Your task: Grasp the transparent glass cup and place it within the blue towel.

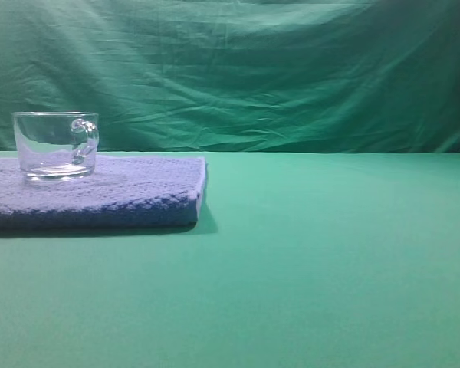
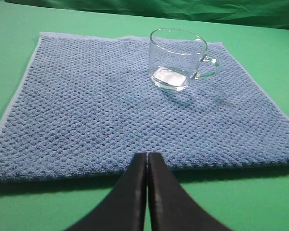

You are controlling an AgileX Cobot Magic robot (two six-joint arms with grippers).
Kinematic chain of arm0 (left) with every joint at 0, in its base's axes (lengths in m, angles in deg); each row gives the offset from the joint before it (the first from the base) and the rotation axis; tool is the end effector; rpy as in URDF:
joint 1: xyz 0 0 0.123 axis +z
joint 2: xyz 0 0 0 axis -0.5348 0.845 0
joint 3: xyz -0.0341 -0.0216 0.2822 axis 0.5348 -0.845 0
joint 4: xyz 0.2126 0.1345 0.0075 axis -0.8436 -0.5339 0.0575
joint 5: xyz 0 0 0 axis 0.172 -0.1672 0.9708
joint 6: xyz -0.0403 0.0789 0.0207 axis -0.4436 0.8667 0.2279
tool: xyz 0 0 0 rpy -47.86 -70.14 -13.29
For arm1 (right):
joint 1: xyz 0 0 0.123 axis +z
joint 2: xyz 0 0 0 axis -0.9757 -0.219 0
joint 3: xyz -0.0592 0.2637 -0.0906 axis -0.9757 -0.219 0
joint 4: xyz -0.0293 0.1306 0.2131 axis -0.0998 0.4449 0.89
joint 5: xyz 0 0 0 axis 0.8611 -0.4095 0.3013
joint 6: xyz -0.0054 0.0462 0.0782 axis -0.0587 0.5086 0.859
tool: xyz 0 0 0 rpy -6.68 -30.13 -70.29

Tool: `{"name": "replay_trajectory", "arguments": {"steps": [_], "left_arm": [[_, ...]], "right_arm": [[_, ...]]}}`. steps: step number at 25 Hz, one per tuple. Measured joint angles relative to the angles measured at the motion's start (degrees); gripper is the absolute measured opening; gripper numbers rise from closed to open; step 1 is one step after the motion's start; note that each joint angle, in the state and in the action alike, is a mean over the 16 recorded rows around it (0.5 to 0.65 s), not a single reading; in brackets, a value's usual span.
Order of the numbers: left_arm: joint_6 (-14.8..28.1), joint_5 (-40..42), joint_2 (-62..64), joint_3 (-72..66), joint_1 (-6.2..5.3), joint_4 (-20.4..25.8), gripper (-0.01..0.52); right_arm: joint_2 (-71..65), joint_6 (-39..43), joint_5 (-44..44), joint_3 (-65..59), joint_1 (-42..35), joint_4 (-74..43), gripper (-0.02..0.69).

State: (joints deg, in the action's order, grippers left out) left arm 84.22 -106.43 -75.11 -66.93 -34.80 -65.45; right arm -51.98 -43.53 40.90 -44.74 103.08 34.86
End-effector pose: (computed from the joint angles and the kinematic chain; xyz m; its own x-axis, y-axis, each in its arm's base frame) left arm 0.0520 -0.0085 0.1754 -0.2765 -0.0848 -0.9573 0.0822 0.9904 -0.1114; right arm 0.0719 0.0279 0.3636 -0.2334 -0.1397 -0.9623 -0.3810 0.9236 -0.0417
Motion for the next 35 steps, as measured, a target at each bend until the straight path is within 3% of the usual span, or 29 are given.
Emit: {"name": "replay_trajectory", "arguments": {"steps": [6,12,22,35], "left_arm": [[0.0,0.0,0.0,0.0,0.0,0.0,0.0],[0.0,0.0,0.0,0.0,0.0,0.0,0.0],[0.0,0.0,0.0,0.0,0.0,0.0,0.0],[0.0,0.0,0.0,0.0,0.0,0.0,0.0]], "right_arm": [[8.6,0.0,-8.4,-12.1,-11.9,0.2,0.0],[18.0,0.0,-15.7,-26.3,-18.5,0.3,0.0],[25.9,0.0,-18.6,-40.5,-21.8,0.7,0.0],[26.1,0.0,-14.5,-42.6,-22.2,1.2,0.0]]}}
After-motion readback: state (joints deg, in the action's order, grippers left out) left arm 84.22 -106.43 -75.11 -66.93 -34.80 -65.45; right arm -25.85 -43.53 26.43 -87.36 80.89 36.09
